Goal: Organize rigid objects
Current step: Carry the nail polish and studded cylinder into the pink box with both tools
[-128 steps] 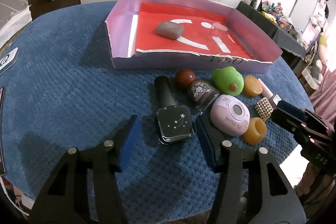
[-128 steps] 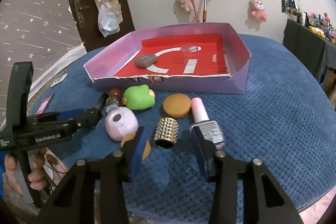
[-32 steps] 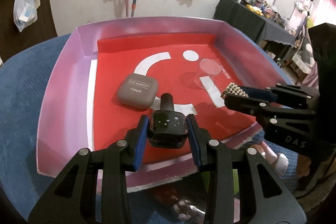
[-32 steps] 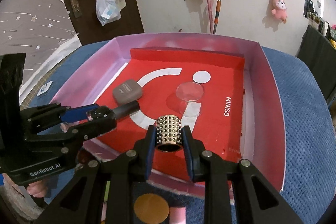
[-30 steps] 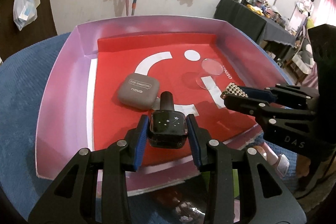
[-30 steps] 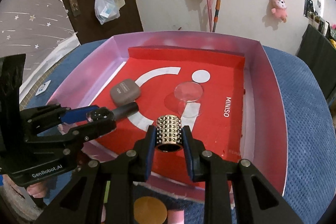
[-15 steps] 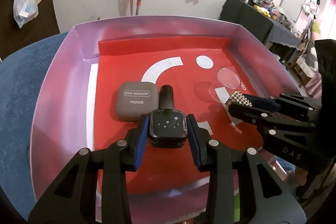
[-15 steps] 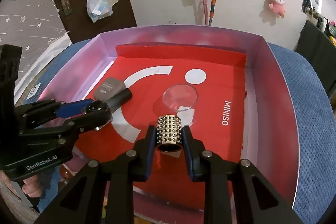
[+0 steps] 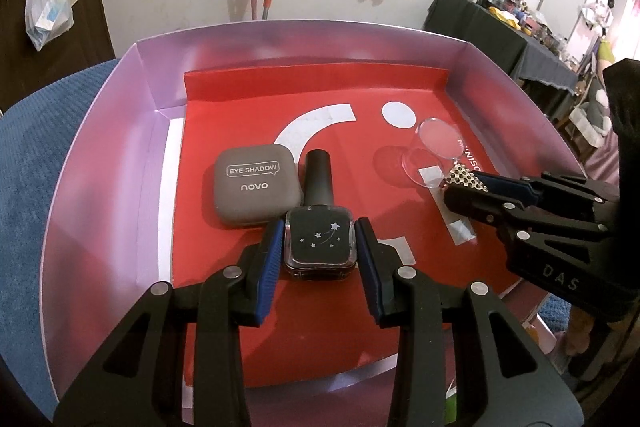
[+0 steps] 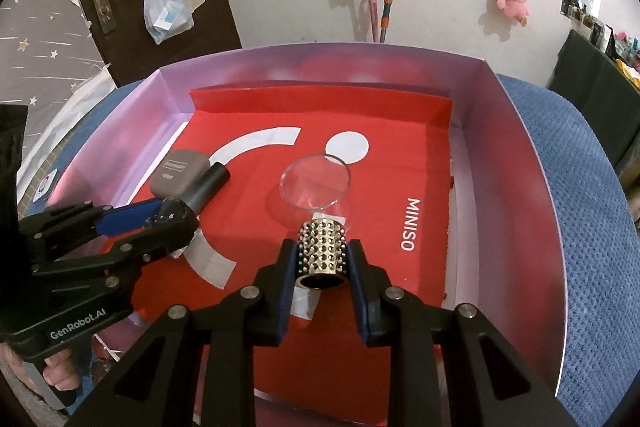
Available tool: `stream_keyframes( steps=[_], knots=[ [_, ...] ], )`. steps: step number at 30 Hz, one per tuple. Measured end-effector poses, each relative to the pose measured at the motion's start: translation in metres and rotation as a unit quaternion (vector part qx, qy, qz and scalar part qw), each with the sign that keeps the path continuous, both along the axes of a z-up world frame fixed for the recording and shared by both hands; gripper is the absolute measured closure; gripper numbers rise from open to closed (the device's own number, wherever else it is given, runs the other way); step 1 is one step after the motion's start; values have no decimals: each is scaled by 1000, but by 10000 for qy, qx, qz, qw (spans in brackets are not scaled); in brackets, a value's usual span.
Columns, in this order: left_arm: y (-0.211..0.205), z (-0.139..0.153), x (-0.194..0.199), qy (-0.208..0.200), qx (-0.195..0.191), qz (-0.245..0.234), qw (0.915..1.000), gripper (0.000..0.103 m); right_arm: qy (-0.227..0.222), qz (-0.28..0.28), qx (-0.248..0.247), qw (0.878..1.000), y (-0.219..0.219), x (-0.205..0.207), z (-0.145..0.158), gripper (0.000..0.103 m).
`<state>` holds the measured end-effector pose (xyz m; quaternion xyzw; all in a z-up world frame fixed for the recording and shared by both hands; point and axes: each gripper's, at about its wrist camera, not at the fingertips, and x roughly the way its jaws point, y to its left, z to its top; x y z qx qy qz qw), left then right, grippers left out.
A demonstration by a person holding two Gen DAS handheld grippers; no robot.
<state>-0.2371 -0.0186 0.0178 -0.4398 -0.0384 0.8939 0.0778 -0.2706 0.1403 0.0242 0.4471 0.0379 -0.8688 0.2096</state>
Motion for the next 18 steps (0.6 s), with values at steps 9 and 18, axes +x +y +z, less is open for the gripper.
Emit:
stream_keyframes(
  steps=[9, 18],
  knots=[
    [-2, 0, 0, -24, 38, 11, 10000, 69, -116, -11, -51, 9999, -1, -3, -2, 76],
    [-2, 0, 0, -28, 38, 9, 10000, 69, -117, -10, -57, 9999, -2, -2, -2, 76]
  ],
)
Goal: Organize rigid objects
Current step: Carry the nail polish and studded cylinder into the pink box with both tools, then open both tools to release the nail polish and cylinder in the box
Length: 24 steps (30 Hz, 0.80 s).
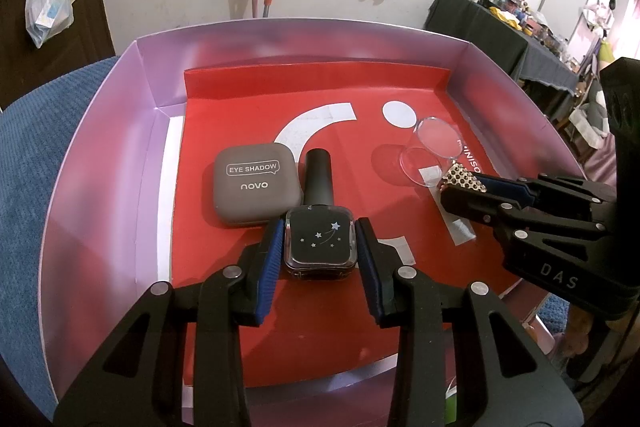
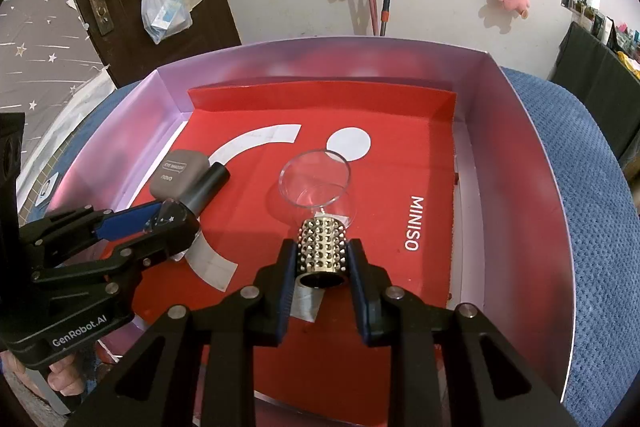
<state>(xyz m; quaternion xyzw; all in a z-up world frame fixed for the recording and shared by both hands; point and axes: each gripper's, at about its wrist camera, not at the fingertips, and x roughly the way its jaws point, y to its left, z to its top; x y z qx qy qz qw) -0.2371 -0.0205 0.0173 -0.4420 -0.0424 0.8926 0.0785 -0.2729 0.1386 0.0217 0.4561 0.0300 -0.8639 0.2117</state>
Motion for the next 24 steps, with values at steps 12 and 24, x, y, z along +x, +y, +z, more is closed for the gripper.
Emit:
stream_keyframes(
  steps=[12, 24],
  knots=[
    [1, -1, -2, -79, -107, -26, 9999, 68, -9, 16, -73, 10000, 1, 0, 0, 75],
    [2, 12, 9, 122, -236, -4, 9996, 44, 35, 5, -147, 9999, 3, 4, 4, 51]
  ],
)
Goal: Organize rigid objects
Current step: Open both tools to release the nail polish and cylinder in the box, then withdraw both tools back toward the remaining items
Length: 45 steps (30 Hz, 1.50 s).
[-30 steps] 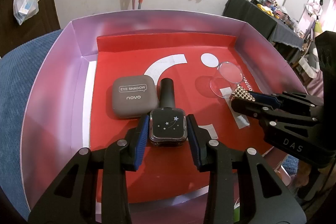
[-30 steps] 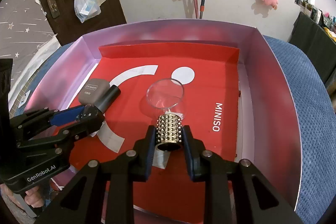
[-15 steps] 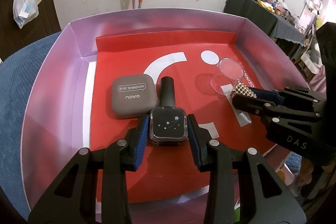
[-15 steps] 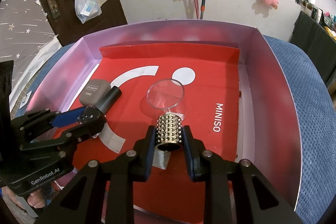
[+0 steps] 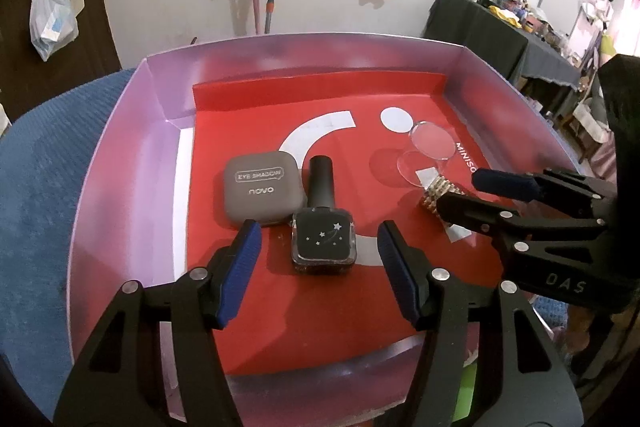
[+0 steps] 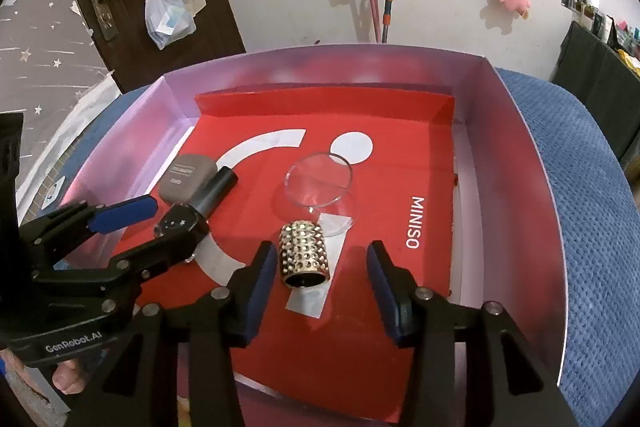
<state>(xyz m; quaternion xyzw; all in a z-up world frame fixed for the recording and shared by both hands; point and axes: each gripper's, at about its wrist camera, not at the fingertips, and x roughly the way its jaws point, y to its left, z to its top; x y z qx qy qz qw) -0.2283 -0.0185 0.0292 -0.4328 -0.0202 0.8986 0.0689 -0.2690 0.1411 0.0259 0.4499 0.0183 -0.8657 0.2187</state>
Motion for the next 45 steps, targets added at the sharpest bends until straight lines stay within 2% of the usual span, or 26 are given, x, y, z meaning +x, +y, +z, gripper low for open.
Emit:
stream_keyframes(
  steps=[6, 10, 15, 16, 18, 22, 27, 28, 30, 36, 45],
  knots=[
    [1, 7, 11, 94, -126, -6, 9999, 37, 40, 20, -89, 10000, 2, 7, 6, 43],
    [2, 15, 22, 232, -207, -13, 9995, 36, 107, 38, -167, 9998, 5, 15, 13, 32],
    [-2, 23, 35, 329, -196, 39, 9993, 31, 255, 80, -377, 9989, 10, 30, 28, 25],
    [-2, 24, 37, 354, -196, 69, 9992, 29, 280, 99, -414, 9987, 10, 33, 30, 23],
    [-4, 27, 42, 391, -175, 144, 9990, 16, 335, 140, -480, 9982, 11, 40, 35, 19],
    [-10, 31, 52, 423, -64, 250, 9988, 13, 519, 158, -607, 9967, 14, 54, 46, 6],
    [-13, 35, 64, 485, -16, 359, 9982, 12, 625, 164, -875, 9941, 23, 68, 56, 1],
    [-14, 35, 66, 501, -2, 371, 9981, 11, 643, 154, -912, 9936, 24, 71, 58, 0],
    [-14, 35, 70, 557, 14, 415, 9976, 1, 669, 175, -962, 9930, 26, 77, 60, 0],
    [-16, 36, 81, 647, 13, 503, 9966, 1, 791, 179, -1062, 9910, 30, 93, 65, 0],
    [-15, 40, 99, 769, -81, 549, 9955, 0, 965, 219, -958, 9905, 32, 116, 67, 0]
  ],
)
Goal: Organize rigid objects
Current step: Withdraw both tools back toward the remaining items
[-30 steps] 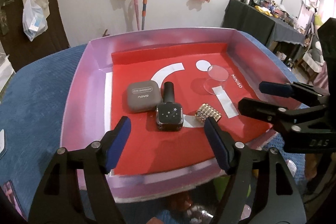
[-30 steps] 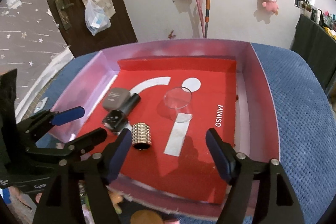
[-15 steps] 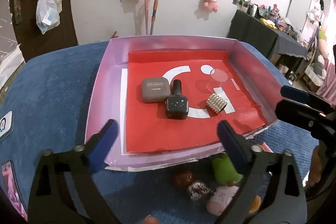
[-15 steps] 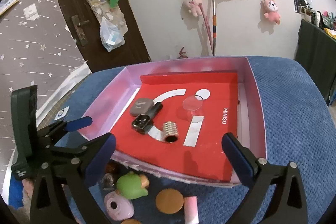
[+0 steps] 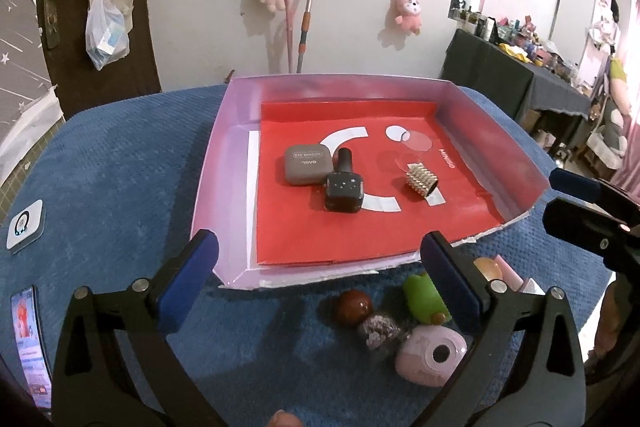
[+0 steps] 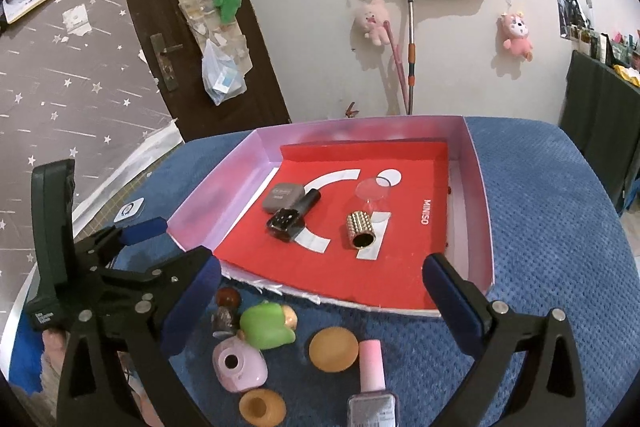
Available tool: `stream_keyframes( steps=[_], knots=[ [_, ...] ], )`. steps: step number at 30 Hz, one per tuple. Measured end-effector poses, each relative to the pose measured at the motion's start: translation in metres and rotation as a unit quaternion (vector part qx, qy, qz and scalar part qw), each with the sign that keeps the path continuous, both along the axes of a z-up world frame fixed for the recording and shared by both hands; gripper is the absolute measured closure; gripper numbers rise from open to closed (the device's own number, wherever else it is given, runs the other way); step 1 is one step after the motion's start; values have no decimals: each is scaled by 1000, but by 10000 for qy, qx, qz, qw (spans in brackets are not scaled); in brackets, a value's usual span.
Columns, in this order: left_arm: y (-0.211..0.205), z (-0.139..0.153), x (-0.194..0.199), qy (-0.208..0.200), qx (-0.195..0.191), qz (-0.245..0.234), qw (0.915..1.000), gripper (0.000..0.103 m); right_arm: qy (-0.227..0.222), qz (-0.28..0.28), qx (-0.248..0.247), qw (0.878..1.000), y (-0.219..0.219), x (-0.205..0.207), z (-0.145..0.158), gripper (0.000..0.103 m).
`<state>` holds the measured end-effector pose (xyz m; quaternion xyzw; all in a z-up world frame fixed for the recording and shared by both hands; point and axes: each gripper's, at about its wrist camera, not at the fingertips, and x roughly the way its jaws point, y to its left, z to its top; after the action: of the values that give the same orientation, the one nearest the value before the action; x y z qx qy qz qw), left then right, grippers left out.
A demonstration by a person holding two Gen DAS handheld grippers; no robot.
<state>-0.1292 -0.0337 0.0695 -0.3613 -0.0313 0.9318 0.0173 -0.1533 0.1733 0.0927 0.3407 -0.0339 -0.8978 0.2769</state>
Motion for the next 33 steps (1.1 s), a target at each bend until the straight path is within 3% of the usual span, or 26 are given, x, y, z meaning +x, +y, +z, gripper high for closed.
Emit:
stream_keyframes(
  steps=[13, 21, 33],
  knots=[
    [7, -5, 21, -68, -20, -15, 10000, 0, -44, 175, 18, 9998, 5, 19, -5, 0],
    [1, -9, 29, -104, 211, 44, 9997, 0, 38, 283, 162, 9995, 1, 33, -7, 0],
    [6, -13, 37, -315, 145, -21, 9994, 0, 130, 238, 317, 9991, 4, 53, -10, 0]
  ],
)
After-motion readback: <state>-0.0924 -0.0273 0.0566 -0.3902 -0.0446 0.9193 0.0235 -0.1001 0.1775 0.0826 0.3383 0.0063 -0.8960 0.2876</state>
